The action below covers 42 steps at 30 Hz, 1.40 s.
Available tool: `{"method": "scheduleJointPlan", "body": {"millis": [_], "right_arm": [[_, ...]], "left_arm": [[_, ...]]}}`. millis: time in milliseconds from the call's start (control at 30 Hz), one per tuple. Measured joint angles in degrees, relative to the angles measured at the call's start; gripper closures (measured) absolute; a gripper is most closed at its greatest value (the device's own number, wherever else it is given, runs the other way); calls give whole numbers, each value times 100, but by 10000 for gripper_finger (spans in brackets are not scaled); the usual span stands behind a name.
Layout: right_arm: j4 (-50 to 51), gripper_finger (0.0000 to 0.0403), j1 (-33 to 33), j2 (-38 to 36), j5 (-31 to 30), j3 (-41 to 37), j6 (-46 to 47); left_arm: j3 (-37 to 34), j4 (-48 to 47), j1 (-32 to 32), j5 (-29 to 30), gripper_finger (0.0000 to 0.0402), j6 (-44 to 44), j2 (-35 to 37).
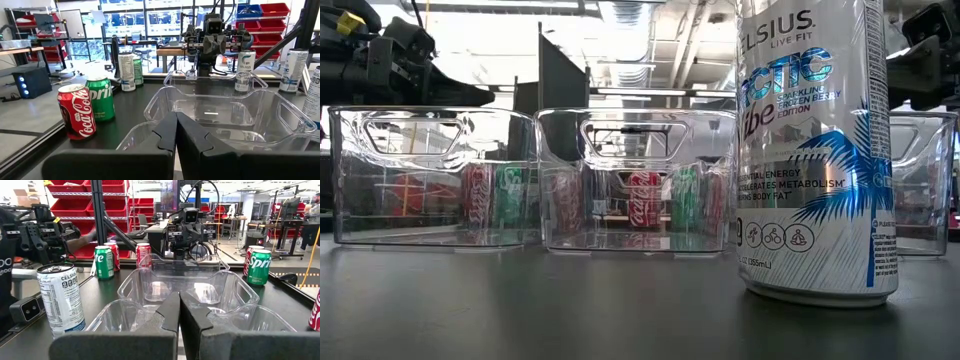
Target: Sort soda cans
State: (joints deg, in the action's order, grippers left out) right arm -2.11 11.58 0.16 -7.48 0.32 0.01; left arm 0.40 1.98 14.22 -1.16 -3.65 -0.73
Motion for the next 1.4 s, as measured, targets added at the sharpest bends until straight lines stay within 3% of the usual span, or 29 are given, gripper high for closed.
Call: {"method": "scheduleJointPlan", "body": {"millis": [567,800,967,1100,1233,1400], "right_arm": [[-1,374,0,-1,0,-1,2],[-2,374,-1,1,1,-1,2],[-1,374,-1,-1,0,-1,2],[-1,374,-1,-1,1,1,2],[-1,374,1,-2,0,-1,1],[0,374,-1,-1,0,0,2]], "left_arm": [[0,0,0,-1,397,-5,0],[0,72,6,99,397,-3234,-2],[1,44,6,33,397,-4795,-1],[2,173,-7,-40,397,-5386,-2],[2,356,-53,-492,397,-4864,-2],[2,909,-134,-1151,397,-2945,-2]]}}
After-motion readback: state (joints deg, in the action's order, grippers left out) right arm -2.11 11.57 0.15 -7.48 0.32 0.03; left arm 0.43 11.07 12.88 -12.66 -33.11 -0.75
